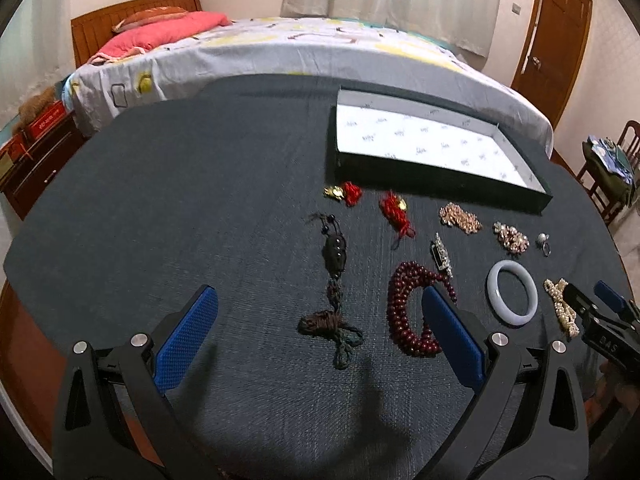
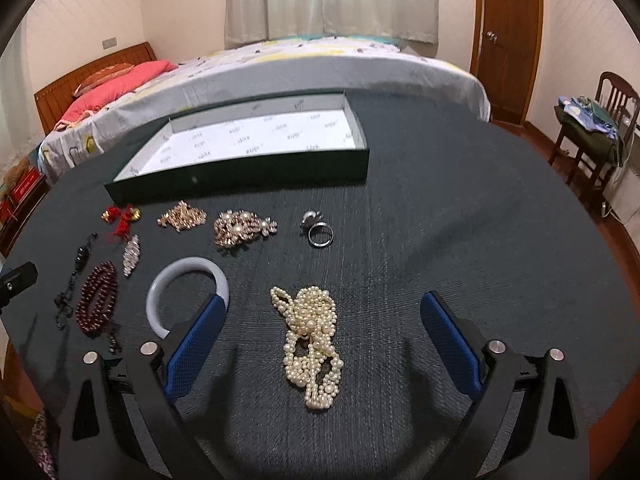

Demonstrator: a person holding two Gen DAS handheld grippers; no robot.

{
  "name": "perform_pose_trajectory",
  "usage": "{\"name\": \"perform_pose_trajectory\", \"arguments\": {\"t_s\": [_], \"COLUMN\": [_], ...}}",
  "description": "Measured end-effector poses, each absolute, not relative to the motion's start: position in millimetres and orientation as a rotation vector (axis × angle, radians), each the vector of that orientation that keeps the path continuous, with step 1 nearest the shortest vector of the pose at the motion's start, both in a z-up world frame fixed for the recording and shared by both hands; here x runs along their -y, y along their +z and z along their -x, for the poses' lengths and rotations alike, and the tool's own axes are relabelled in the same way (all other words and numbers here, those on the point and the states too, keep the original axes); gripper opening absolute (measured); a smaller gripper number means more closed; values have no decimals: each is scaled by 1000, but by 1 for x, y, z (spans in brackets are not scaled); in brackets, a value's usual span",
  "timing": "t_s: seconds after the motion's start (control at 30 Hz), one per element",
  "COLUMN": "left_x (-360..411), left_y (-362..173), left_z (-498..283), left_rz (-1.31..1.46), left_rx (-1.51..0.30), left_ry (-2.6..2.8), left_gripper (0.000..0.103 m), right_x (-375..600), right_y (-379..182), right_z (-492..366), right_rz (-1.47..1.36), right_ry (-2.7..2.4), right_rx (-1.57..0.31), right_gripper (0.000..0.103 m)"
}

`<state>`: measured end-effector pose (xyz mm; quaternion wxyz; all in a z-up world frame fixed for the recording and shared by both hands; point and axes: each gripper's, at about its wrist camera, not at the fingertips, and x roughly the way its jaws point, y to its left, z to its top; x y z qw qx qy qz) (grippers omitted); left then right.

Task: Organize jewelry
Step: 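Grasp the pearl necklace with the right tool while the left tool grasps the black bead pendant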

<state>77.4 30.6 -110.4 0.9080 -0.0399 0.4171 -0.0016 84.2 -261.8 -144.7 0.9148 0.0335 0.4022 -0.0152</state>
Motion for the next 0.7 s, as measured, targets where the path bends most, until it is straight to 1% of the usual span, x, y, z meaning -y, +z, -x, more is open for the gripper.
{"name": "perform_pose_trajectory", "arguments": {"t_s": [0.03, 0.1, 0.27, 0.37, 0.4, 0.47, 0.53, 0.57, 0.6, 0.63, 0.7], "left_x": [-29, -28, -22, -19, -20, -22, -24, -25, -27, -28, -30], "left_y": [-112, -114, -120, -123, -125, -128, -130, -131, -132, -134, -137], "left_z": [-78, -80, -85, -87, -89, -92, -96, -99, -101, -105, -113], "left_rz": [82, 81, 81, 73, 71, 73, 74, 72, 70, 66, 63], "left_rx": [-862, -866, -878, -890, -896, -904, -909, -911, -914, -916, -927], "left_ry": [-6, -15, -28, -30, -26, -17, -6, 0, 4, 4, 6], "left_gripper": [99, 99, 99, 99, 99, 99, 99, 98, 97, 93, 88], "right_x": [262, 262, 258, 257, 257, 258, 259, 258, 257, 256, 255], "right_y": [-148, -154, -160, -160, -160, -160, -159, -159, -158, -158, -158], "right_z": [-87, -89, -88, -86, -86, -85, -85, -86, -86, -87, -88], "right_rz": [-71, -76, -49, -32, -35, -38, -39, -41, -41, -37, -35], "right_ry": [-26, -19, -20, -24, -18, -16, -5, 4, 9, 18, 27], "right_rx": [-841, -865, -874, -868, -866, -861, -857, -858, -858, -858, -857], "right_gripper": [68, 58, 58, 55, 50, 45, 36, 33, 28, 24, 21]}}
